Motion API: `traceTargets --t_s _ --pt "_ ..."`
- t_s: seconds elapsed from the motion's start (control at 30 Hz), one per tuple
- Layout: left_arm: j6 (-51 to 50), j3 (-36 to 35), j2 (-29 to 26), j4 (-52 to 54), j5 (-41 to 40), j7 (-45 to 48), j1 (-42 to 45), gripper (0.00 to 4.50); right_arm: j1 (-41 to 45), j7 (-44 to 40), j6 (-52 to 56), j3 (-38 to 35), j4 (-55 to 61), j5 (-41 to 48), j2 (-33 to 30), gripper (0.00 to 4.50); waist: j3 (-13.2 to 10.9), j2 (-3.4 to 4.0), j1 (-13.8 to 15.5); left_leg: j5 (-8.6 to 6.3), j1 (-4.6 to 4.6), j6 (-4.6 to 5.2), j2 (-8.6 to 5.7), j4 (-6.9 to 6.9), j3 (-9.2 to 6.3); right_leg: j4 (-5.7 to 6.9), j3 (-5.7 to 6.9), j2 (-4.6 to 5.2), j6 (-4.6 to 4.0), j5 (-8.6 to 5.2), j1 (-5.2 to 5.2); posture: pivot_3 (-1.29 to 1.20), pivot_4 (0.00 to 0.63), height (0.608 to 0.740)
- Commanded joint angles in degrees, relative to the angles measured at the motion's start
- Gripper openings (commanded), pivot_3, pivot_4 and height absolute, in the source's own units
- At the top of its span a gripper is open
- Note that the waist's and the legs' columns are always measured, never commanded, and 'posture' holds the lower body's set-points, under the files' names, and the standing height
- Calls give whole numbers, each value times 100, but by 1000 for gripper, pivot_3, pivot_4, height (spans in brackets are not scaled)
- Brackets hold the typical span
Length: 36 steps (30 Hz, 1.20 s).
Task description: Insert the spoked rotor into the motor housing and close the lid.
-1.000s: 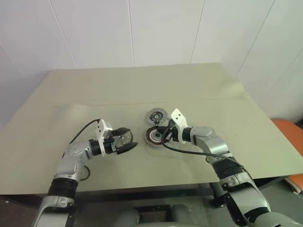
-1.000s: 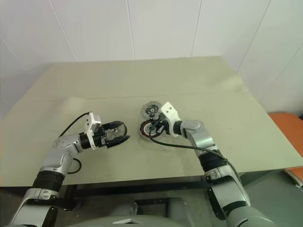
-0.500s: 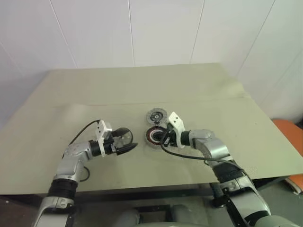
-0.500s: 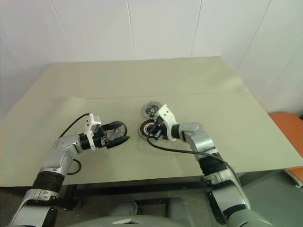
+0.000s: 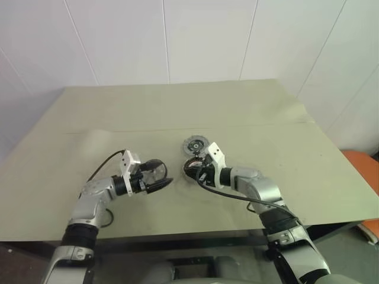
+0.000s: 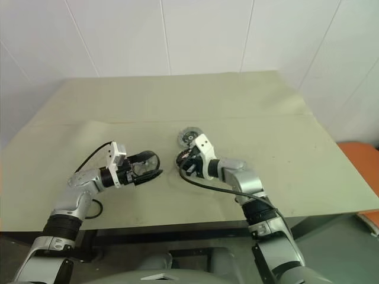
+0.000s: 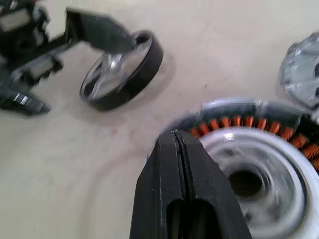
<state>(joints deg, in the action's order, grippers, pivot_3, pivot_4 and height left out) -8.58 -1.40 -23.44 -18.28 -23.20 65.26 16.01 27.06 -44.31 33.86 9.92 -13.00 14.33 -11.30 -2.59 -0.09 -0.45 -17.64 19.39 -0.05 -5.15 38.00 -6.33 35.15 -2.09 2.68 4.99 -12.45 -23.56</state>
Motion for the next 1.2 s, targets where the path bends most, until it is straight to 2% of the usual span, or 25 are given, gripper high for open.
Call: traceTargets --t_s 0.03,0.1,0.27,0.47,0.6,0.73,1.03,1.2 --pt "-744 -468 94 559 -760 -331 291 4500 322 -161 -140 -785 283 733 71 26 0 0 -3 0 1 0 0 2 0 0 0 0 0 0 1 0 0 740" --pt "-1398 -657 112 1018 -1276 -557 388 4500 278 -561 -101 -748 540 927 -94 26 -2 -4 -15 0 3 1 0 4 0 -1 0 0 2 1 -1 0 0 740" --pt "-2728 -992 -145 2181 -2178 -1157 342 4500 199 -1193 -371 -442 619 669 -802 26 -4 -1 -40 -1 4 2 1 -7 -1 -6 1 0 3 -1 -4 0 0 740" --pt "-4287 -1883 -318 2983 -3407 -2529 -739 4500 -92 -1745 -634 -287 874 484 -1701 26 -8 5 -47 -1 1 2 4 -11 1 -5 -3 -2 3 -4 -5 0 0 740" --pt "-4796 -2616 -547 2688 -3746 -3203 -1362 4500 -354 -1975 -631 -319 1169 504 -2117 26 -12 -1 -17 -1 -1 2 7 -7 1 -3 -2 -3 25 -18 -1 0 0 740" --pt "-5179 -3136 -600 2054 -3755 -4366 -1178 4500 -504 -2012 -652 -395 1257 506 -2343 26 -14 -1 24 -3 -6 -2 6 2 -1 -5 4 0 7 -30 12 0 0 740" --pt "-7034 -2812 -450 1635 -4497 -5097 -436 4500 -568 -1864 -613 -492 1361 569 -2392 26 -14 -10 130 -5 3 -6 1 2 -3 -15 9 7 24 -17 9 0 0 740" --pt "-7458 -2781 -399 1288 -4557 -5180 11 4500 -720 -1765 -562 -547 1492 612 -2427 26 -16 -11 99 -9 1 -14 3 -3 -3 -11 9 3 24 -18 4 0 0 740"
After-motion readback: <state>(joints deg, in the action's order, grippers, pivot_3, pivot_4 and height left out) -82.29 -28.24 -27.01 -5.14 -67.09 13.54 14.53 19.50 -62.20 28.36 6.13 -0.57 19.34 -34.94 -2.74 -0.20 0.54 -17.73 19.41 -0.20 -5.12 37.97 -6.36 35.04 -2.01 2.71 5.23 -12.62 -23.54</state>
